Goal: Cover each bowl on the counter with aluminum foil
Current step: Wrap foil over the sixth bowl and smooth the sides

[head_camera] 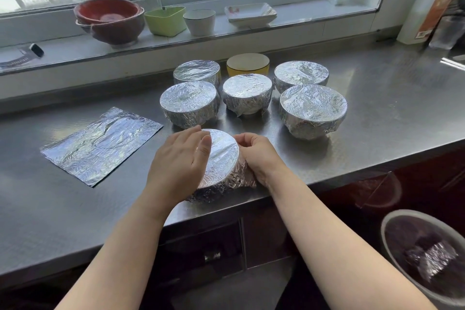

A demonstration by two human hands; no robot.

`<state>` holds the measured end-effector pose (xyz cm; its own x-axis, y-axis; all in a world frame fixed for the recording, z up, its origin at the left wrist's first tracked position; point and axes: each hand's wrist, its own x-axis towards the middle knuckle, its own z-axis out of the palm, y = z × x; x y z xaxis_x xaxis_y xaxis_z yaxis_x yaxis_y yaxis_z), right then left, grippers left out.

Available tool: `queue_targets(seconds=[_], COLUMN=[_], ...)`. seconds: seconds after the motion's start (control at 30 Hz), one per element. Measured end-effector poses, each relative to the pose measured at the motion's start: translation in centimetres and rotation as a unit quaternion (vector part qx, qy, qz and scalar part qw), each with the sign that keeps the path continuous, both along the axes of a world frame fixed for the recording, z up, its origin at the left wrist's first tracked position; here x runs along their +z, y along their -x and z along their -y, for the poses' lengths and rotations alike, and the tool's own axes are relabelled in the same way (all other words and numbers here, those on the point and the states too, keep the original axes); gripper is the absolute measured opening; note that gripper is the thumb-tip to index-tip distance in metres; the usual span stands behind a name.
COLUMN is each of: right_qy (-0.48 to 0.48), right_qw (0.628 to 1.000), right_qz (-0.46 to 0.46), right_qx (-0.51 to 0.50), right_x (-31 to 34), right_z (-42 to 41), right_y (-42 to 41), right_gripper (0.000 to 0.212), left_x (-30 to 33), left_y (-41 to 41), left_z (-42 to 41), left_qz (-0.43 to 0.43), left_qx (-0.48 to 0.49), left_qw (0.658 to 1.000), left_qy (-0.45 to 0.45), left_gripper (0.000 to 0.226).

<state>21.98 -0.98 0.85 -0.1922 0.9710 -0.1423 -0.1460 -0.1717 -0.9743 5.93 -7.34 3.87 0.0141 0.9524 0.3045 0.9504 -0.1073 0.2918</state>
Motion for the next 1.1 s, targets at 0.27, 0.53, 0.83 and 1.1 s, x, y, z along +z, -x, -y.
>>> queue_targets(seconds=[0.27,0.53,0.83,1.1], right_qy=[-0.048,-0.121,-0.286,-0.275], right_qw=[0.993,0.961,0.933,0.939], right_qz=[0.101,0.234,0.213,0.152], right_qx=[0.027,-0.085,-0.056,-0.140], right_x=[0.2,0.9,1.6,-0.5], right_z=[-0.3,-0.9,5.2,5.8], right_y=[0.1,-1.4,1.4,1.3], right_gripper=[0.021,0.018,0.034,0.035], left_x=[0.2,0.5,0.6,0.2], left_y=[-0.2,-0.4,-0.5,-0.2], left_z=[0.2,0.5,0.5,0.2], left_qz=[0.005,0.000,0.007,0.008], left_qx=[0.004,0.007,0.011,0.004], left_qw=[1.000,1.000,1.000,1.000], left_qy=[0.004,0.023,0.017,0.015], left_gripper=[0.079,0.066,0.065,0.069])
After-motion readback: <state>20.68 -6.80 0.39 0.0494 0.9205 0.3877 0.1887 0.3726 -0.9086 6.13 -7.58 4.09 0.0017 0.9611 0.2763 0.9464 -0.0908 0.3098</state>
